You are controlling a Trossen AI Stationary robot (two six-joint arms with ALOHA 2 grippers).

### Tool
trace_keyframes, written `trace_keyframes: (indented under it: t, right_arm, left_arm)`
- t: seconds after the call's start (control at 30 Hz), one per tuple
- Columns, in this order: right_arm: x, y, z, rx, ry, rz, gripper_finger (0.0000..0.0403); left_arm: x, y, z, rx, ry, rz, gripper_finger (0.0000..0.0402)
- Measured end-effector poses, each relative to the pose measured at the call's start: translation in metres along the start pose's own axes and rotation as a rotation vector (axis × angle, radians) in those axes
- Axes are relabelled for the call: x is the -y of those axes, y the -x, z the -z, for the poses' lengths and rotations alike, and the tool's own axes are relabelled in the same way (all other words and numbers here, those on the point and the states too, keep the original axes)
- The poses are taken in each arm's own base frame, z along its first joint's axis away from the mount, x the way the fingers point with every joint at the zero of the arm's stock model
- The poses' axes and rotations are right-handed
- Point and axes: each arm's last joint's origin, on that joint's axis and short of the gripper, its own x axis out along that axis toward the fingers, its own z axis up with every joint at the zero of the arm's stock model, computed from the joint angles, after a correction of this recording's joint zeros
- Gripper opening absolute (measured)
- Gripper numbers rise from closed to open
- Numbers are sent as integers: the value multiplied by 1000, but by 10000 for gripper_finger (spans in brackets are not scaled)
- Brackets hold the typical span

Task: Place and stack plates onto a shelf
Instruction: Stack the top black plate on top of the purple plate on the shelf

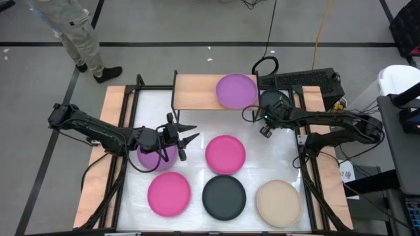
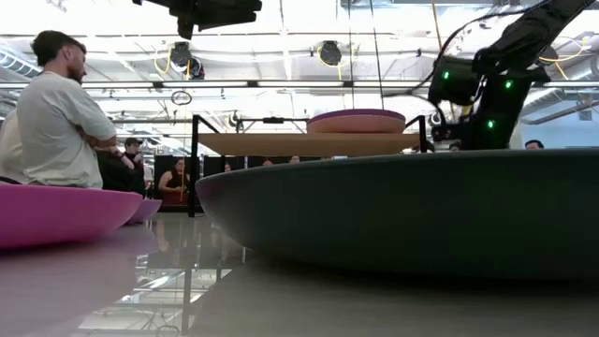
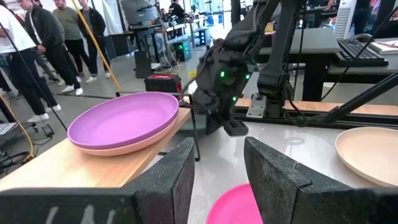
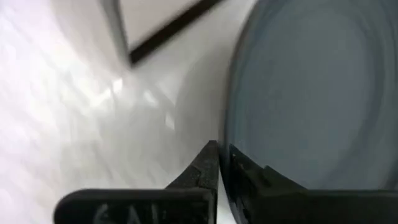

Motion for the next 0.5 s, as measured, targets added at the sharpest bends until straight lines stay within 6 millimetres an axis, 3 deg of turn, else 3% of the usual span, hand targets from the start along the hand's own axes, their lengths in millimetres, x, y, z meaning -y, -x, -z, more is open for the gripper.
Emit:
trace_keyframes:
  t: [0.2,0.5]
  right_arm:
    - [16,32,-4,248,-128,88,2]
    - [36,89,-14,753,-234,16,1]
  left_arm:
    - [0,0,0,0,-1,0,145]
    - [-1,-1,0,-1,0,-6,145]
